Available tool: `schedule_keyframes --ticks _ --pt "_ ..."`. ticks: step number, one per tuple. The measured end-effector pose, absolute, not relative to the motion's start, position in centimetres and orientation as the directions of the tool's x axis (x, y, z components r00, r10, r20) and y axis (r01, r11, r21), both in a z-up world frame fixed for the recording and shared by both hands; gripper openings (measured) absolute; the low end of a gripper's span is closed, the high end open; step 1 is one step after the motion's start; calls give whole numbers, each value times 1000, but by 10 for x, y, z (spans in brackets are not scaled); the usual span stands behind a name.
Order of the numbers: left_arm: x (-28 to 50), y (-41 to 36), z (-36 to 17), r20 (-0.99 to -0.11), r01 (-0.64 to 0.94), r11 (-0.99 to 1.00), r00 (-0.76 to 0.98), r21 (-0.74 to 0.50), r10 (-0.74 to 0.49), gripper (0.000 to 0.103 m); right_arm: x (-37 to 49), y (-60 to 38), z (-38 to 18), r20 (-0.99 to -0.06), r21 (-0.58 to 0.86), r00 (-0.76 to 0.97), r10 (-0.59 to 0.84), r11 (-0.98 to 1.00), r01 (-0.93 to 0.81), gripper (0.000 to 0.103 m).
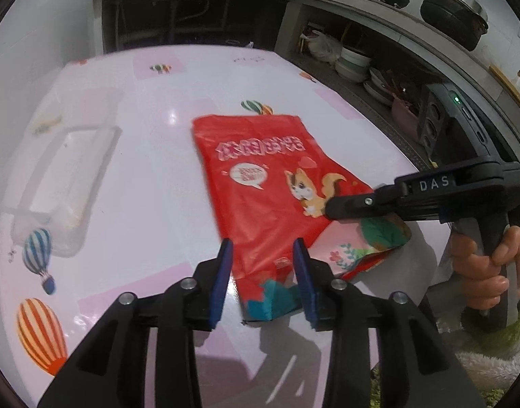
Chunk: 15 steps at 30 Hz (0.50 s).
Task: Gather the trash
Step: 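Grasp the red snack bag's corner with the right gripper, then grasp the clear plastic tray rim with the left gripper while the right holds the bag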
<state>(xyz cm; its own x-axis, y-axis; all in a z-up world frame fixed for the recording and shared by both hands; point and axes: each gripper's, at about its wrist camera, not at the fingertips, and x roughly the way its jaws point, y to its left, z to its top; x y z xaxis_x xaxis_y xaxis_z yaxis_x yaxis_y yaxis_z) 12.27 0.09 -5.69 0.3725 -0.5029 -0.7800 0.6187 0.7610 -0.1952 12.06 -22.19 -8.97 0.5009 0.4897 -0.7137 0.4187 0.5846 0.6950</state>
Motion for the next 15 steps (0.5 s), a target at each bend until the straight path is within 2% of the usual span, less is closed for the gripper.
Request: schedule_keyframes --ticks 6,10,15 --pt "127 12 -34 -754 592 794 458 -136 -471 47 111 -230 -89 -733 672 512 449 594 442 3" --pt "137 31 -17 -725 546 834 543 -78 -423 50 106 -231 -90 -737 666 521 430 589 457 3" --pt "162 52 -11 -719 443 895 639 53 -273 51 97 -234 -87 -743 658 531 407 587 472 3"
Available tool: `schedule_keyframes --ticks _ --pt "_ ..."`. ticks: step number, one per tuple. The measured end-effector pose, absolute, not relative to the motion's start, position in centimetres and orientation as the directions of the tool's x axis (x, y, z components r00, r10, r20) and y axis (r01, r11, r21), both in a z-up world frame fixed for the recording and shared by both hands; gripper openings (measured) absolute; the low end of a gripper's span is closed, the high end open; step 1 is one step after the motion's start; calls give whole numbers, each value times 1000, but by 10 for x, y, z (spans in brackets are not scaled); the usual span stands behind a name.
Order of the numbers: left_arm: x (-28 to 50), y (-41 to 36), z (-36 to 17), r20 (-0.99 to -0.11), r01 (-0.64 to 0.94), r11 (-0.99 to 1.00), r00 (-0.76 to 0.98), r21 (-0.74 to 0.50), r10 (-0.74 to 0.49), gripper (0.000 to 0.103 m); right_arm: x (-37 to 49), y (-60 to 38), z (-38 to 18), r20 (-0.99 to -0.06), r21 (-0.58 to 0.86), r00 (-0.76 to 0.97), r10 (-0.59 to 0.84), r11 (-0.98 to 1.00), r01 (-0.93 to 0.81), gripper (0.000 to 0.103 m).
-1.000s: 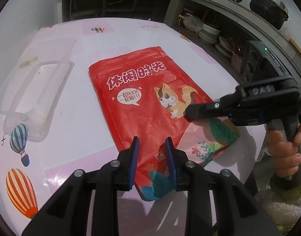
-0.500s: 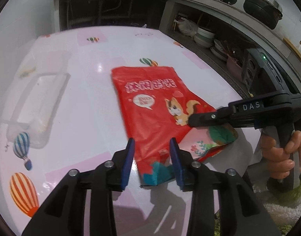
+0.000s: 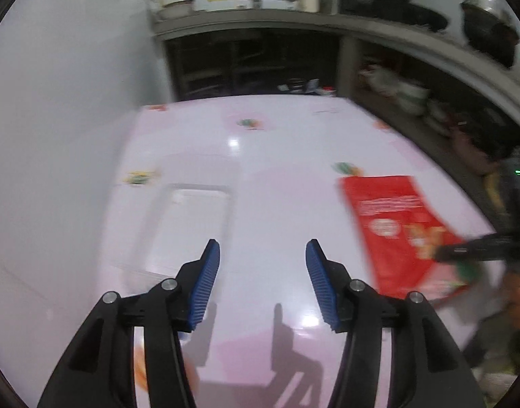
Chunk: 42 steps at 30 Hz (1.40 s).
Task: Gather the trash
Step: 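Grasp the clear plastic tray rim with the left gripper while the right holds the bag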
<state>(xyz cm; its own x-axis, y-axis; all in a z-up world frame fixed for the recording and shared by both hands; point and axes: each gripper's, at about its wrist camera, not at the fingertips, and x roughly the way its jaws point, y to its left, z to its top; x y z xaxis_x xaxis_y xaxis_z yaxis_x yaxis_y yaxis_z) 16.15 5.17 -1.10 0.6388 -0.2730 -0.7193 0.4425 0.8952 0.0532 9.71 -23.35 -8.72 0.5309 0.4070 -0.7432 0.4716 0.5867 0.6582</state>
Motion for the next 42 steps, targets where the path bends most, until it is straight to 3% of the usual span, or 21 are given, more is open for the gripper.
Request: schedule_keyframes --ticks 7,10,12,14,15,23,26,33,42 --pt "189 63 -45 -758 377 891 649 254 -58 51 94 -235 -85 -746 653 541 389 586 480 3" --pt "192 66 -51 -761 378 884 648 273 -42 37 95 -234 -85 -746 653 542 387 585 480 3" --pt "192 65 -51 -768 391 882 638 264 -53 20 94 -235 -85 -746 653 542 388 585 480 3" --pt "191 59 -50 -779 405 881 623 244 -71 9 93 -235 -85 -745 654 543 388 586 478 3" --pt "191 57 -49 -784 413 882 614 228 -85 7 101 -227 -85 -745 654 543 387 586 479 3" --pt "160 32 -34 -856 487 870 414 -79 -310 7 90 -232 -82 -753 641 544 369 596 483 3" --pt "148 21 -34 -858 516 845 362 -141 -364 8 89 -233 -83 -753 642 543 370 593 486 4" --pt "152 1 -41 -875 544 834 355 -93 -329 16 92 -237 -87 -745 656 546 383 571 494 10" --pt "162 -19 -59 -891 554 833 376 -6 -256 16 90 -245 -94 -704 706 564 432 509 492 14"
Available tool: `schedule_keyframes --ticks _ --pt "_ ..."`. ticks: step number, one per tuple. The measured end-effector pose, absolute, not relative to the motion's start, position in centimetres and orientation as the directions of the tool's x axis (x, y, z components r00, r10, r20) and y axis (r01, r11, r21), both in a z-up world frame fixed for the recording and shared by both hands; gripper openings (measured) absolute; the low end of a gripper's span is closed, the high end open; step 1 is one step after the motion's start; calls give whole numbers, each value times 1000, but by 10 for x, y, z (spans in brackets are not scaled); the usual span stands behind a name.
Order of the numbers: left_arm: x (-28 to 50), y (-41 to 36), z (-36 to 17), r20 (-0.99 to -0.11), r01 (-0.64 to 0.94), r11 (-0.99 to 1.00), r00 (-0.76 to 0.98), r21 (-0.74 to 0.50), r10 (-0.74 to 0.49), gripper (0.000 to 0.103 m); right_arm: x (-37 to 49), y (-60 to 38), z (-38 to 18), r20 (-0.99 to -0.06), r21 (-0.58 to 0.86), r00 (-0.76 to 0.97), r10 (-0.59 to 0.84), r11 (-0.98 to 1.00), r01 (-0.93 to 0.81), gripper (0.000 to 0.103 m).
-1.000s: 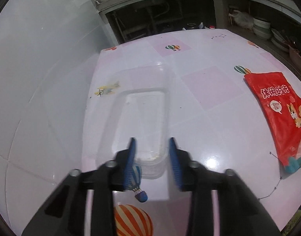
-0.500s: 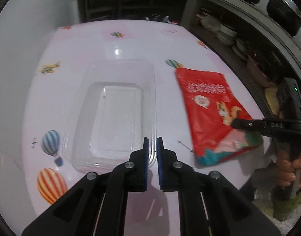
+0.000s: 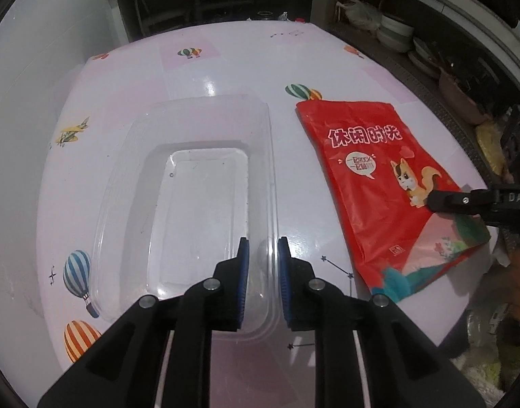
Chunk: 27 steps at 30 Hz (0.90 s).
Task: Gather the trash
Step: 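Grasp the clear plastic tray rim with the left gripper while the right holds the bag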
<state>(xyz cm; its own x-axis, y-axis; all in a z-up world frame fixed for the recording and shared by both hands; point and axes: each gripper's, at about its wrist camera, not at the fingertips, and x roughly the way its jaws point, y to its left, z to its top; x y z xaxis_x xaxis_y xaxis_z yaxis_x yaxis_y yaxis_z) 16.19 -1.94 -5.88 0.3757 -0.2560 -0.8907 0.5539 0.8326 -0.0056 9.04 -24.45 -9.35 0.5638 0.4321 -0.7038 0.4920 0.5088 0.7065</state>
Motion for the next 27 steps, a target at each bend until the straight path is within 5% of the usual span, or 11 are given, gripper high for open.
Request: schedule_keyframes --ticks 27 --pt "154 -23 -54 -861 563 824 449 67 -237 5 92 -240 -83 -660 744 590 464 514 428 1"
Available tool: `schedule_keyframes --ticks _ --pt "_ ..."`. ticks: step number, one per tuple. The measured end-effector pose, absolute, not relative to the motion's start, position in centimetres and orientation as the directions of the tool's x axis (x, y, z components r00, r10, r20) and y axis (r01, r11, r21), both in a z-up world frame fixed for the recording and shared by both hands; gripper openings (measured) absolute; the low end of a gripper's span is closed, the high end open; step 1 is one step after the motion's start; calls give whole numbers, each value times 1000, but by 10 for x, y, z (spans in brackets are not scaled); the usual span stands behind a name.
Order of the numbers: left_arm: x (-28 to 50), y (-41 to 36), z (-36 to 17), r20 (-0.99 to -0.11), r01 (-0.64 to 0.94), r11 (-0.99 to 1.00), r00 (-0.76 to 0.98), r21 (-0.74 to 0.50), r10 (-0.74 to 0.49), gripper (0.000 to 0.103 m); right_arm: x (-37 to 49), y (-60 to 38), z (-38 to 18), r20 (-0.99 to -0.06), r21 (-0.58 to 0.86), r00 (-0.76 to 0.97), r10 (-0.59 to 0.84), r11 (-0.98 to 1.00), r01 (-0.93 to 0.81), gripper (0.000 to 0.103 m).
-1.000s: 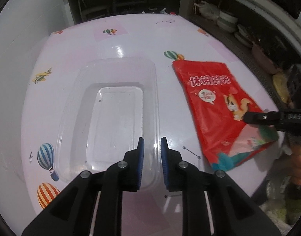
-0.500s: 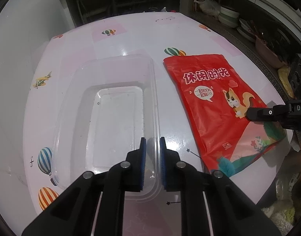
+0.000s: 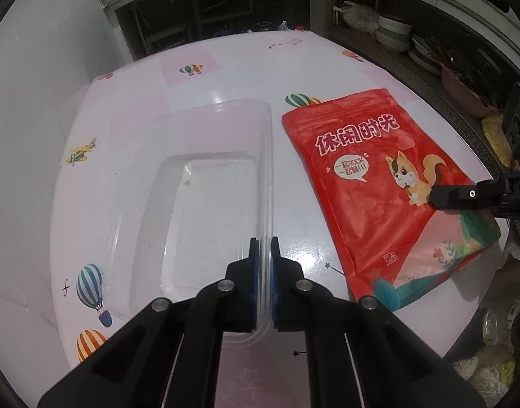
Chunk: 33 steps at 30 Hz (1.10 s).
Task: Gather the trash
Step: 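Grasp the clear plastic tray rim with the left gripper while the right holds the bag, then carry the clear tray and red bag toward the blue basket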
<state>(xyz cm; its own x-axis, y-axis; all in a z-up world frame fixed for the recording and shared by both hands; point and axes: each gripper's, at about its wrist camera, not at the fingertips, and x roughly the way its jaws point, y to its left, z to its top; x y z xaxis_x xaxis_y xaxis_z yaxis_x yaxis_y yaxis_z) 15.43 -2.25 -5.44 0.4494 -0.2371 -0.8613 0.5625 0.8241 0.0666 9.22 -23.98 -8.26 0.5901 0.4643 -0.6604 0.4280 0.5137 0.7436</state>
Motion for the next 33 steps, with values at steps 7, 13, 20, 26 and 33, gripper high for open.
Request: schedule_keyframes --ticks 7,13,20,26,33 --pt "152 -20 -48 -846 560 825 474 75 -245 4 89 -241 -73 -653 746 608 453 525 410 0" --pt "150 -17 -43 -833 555 828 493 79 -252 4 84 -246 -66 -644 750 622 445 528 399 0" --pt "144 -16 -35 -819 556 828 507 74 -267 4 77 -251 -56 -634 752 644 429 538 382 0" --pt "139 -20 -18 -789 567 821 532 64 -307 4 65 -256 -43 -617 756 676 402 541 368 0" --pt "140 -57 16 -739 656 754 525 36 -422 4 22 -284 -25 -579 770 757 304 509 385 0"
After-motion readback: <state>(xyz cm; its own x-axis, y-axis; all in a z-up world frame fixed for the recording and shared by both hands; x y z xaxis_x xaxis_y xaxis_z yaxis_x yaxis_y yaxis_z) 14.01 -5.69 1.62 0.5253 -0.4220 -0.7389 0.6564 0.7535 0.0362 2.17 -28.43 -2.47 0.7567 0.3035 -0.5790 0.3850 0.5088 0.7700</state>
